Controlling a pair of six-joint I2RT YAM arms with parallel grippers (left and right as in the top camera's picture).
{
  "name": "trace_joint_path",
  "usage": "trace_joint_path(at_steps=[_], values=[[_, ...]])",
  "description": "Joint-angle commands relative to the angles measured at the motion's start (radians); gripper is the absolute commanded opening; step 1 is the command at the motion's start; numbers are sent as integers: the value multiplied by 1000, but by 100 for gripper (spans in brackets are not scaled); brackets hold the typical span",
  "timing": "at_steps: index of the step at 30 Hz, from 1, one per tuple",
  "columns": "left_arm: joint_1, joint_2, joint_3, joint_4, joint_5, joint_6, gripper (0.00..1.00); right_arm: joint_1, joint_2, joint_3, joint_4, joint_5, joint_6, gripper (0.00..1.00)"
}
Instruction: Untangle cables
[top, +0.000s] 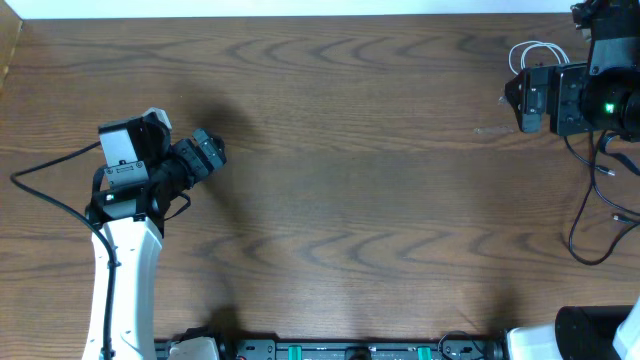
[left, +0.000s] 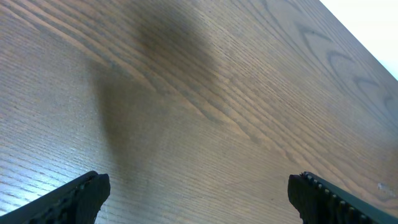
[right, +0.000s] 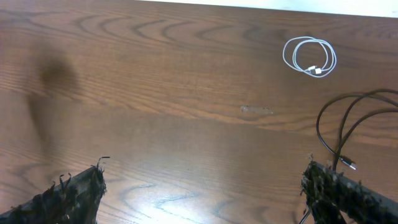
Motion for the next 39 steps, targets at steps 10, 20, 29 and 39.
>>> trace_joint_path(at_steps=[10,20,29,39], values=[[3,0,19,-3,1,2,97,0,-50,-40,29,-3,-14,99],[3,0,19,-3,1,2,97,0,-438,-676,464,-3,-78,99],[3,0,19,-3,1,2,97,0,-800,-1287,888,0,-81,99],[3,0,19,-3,1,2,97,0,-1172,-1886,1334,-1,-81,99]])
